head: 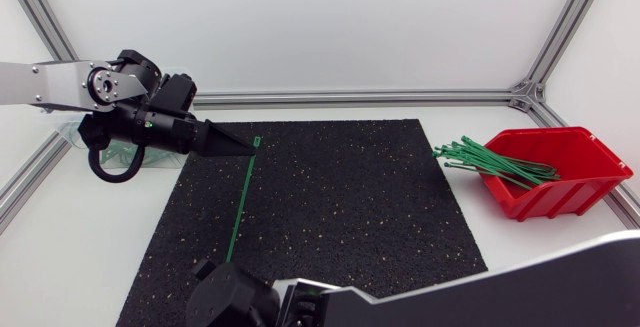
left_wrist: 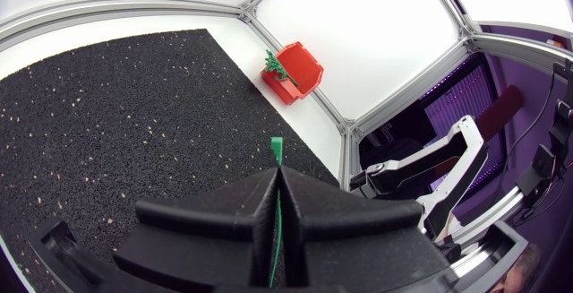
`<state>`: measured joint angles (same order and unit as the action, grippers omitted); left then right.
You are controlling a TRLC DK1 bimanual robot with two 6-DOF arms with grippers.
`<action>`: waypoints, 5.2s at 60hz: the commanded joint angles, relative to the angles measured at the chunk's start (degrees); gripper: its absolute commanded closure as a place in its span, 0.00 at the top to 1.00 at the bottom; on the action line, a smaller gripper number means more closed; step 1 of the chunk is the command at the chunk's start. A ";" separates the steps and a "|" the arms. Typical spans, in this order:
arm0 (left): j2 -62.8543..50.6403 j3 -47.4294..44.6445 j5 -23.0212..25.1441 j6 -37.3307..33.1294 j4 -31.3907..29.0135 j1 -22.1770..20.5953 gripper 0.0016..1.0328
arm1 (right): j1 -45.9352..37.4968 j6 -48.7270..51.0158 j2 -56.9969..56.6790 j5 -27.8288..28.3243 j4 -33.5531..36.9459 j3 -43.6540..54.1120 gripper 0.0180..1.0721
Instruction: Take a green cable tie from the red box, thread the tail through the head to close it, then place it in the transparent bin on the left.
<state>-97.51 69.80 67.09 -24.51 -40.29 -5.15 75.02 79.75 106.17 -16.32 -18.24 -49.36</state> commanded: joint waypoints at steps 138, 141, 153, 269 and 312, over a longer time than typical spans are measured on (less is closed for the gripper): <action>35.90 -26.29 -12.42 26.97 31.33 -10.41 0.03 | -36.44 -91.52 -13.45 88.91 81.08 -27.63 0.06; 37.13 -27.26 -12.95 28.82 33.26 -10.67 0.03 | -36.62 -91.52 -13.36 90.14 81.78 -27.72 0.06; 41.18 -31.48 -15.76 33.92 39.68 -12.26 0.03 | -38.55 -91.43 -13.27 92.61 84.95 -28.60 0.06; 52.25 -45.28 -38.88 45.08 55.50 -22.01 0.03 | -44.17 -88.45 -3.16 100.43 98.75 -35.80 0.06; 52.78 -49.15 -46.35 34.18 61.47 -25.97 0.03 | -43.56 -77.64 -1.40 99.20 95.41 -33.43 0.06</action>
<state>-45.39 22.00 21.39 11.46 20.01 -30.46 31.18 0.56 103.13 83.11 77.54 -84.20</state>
